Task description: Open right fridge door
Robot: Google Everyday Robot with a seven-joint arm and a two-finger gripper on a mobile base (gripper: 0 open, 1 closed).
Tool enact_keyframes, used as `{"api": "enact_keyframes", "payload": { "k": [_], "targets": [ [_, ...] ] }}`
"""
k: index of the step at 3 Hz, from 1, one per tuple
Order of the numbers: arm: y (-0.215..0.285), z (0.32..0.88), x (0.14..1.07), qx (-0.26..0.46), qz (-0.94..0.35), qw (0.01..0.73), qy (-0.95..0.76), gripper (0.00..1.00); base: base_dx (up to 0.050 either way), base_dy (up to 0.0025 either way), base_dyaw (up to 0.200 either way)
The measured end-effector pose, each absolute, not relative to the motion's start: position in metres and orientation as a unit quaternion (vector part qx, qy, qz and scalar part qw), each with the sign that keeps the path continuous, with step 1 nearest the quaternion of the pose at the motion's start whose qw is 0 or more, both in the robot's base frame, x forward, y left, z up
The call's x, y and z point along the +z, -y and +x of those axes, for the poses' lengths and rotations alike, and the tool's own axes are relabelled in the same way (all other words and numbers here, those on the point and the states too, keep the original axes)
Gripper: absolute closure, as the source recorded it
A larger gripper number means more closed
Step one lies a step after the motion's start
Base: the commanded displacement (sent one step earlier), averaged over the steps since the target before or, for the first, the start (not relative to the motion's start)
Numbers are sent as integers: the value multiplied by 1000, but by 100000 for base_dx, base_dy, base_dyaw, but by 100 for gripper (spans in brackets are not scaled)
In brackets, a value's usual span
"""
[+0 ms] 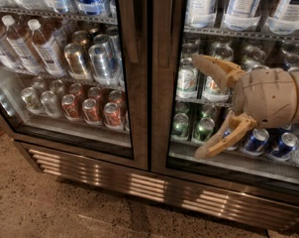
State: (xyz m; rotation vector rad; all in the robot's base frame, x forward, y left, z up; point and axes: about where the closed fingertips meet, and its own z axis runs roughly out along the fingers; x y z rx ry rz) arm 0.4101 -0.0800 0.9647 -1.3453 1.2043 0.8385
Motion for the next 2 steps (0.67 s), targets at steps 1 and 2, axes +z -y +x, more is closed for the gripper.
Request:
{"api": "enact_keyframes", "payload": {
  "k": [1, 2],
  "targets": [
    [80, 415, 962, 375, -553, 527, -525, 0, 0, 0, 0],
    [80, 415, 963, 375, -553, 527, -525, 0, 0, 0, 0]
  ]
}}
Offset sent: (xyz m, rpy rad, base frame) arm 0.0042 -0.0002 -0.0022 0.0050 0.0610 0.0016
